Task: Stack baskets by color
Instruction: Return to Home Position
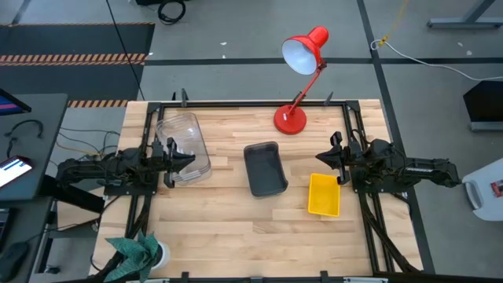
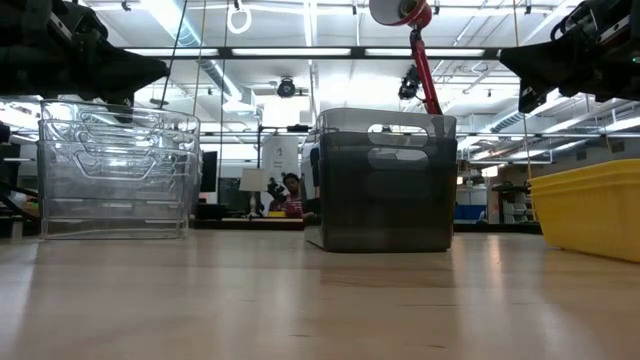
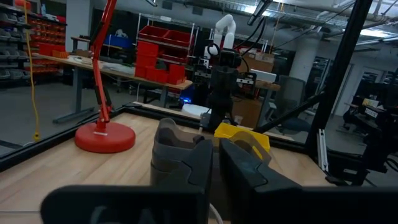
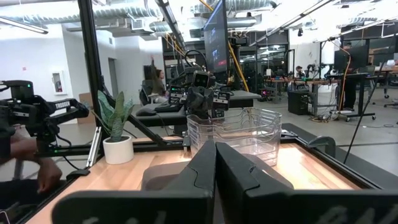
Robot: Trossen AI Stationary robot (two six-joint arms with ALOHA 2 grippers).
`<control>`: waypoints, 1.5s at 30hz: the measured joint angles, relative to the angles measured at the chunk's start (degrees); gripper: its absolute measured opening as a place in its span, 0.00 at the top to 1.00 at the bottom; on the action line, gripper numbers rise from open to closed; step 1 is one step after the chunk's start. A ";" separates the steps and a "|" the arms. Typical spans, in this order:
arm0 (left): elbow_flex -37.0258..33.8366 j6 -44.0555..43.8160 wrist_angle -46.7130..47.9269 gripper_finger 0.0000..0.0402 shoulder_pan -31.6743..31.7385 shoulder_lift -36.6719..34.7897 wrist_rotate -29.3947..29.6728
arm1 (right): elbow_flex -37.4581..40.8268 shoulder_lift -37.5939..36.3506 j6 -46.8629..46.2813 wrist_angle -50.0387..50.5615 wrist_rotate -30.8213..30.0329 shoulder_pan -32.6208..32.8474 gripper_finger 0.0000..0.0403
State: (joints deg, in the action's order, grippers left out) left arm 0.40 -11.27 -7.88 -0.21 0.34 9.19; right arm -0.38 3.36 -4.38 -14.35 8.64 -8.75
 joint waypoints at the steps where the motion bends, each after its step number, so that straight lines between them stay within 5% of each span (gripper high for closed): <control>1: 0.00 0.00 0.00 0.91 0.00 0.00 0.00 | 0.00 0.00 0.00 0.00 0.00 0.00 0.96; 45: 0.00 0.00 0.00 0.92 0.00 0.02 0.00 | 0.00 0.00 0.00 0.00 0.01 0.00 0.96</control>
State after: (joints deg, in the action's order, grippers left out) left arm 0.40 -11.27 -7.88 -0.21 0.36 9.19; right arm -0.38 3.36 -4.38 -14.35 8.65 -8.75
